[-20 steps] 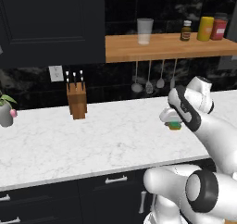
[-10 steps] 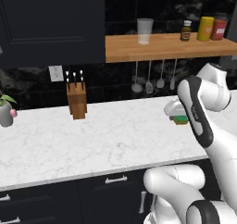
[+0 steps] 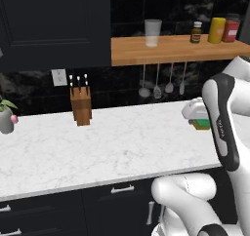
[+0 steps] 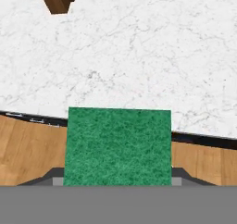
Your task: Pick up the sponge from the counter and clean the cutting board by briefly scrubbing or pressing down on the cutting board. Once finished, release the sponge.
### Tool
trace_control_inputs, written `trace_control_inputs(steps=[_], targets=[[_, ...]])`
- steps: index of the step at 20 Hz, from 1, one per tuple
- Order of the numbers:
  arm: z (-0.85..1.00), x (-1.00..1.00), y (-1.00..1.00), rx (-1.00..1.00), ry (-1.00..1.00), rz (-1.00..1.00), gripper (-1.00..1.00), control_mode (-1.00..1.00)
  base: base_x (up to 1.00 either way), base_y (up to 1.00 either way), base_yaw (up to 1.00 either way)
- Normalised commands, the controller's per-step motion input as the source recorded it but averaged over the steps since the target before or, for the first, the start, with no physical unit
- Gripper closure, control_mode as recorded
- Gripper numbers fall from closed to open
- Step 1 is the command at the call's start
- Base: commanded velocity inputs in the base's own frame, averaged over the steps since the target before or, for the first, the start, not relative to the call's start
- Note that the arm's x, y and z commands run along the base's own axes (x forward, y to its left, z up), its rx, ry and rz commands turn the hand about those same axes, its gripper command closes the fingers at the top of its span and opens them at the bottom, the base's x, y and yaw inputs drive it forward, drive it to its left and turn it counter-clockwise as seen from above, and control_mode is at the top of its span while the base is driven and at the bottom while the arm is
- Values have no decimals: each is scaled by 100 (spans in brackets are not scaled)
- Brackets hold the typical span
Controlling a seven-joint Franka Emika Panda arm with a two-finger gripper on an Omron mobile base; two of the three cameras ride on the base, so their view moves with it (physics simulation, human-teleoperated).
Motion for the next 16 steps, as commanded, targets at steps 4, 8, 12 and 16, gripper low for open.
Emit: trace_control_inputs(steps=[4,8,12,16], targets=[[0,-41,14,-4,0,-9,100,-100,0,0,0],[0,-22,25,-6,0,-6,100,-100,0,0,0],[1,-11,10,-1,0,-1,100,-100,0,0,0],[0,-10,0,0,-2,0,100,100,-15,0,0]])
